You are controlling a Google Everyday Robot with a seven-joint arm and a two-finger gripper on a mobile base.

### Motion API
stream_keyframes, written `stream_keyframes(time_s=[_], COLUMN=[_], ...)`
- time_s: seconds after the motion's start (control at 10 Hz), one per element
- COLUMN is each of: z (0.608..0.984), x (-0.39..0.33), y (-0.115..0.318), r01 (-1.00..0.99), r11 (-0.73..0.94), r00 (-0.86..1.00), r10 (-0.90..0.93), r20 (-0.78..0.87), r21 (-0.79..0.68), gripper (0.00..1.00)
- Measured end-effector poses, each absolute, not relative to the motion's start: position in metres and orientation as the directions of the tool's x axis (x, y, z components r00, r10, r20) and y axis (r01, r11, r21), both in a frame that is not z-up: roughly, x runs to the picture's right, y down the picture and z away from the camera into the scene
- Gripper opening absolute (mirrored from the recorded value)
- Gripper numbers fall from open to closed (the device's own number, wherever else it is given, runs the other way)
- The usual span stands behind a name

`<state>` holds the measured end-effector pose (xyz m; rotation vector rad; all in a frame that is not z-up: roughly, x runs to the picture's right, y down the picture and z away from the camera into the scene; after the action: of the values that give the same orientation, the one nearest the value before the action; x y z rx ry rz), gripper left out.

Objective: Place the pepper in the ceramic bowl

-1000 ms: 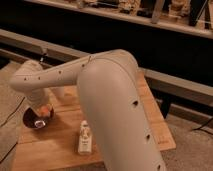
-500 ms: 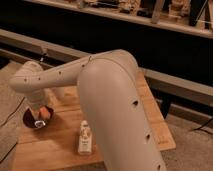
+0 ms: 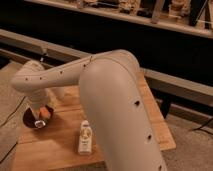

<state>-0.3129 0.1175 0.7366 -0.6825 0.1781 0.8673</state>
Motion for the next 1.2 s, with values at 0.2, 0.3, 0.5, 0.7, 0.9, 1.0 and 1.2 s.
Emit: stream_keyframes(time_s=[0.2,0.3,0.5,0.7,0.9,1.0,1.2], z=[0.734,0.729,0.726,0.725,0.724,0.722,0.721], x=[-0.315,-0.321,-0.328,-0.333,-0.337,-0.339,-0.337], y=[0.117,0.119,0.123,0.129,0.135,0.140,0.137], r01=[-0.754,-0.753,-0.748,-0.741,-0.738,-0.737,-0.745], r11=[0.440,0.416,0.383,0.346,0.305,0.234,0.125], r00=[0.643,0.637,0.633,0.630,0.624,0.606,0.564], r10=[0.648,0.654,0.656,0.655,0.650,0.645,0.642], r20=[-0.408,-0.408,-0.410,-0.418,-0.435,-0.465,-0.519], r21=[-0.488,-0.509,-0.542,-0.575,-0.602,-0.635,-0.655], gripper=[0.62,0.62,0.62,0.62,0.62,0.62,0.62])
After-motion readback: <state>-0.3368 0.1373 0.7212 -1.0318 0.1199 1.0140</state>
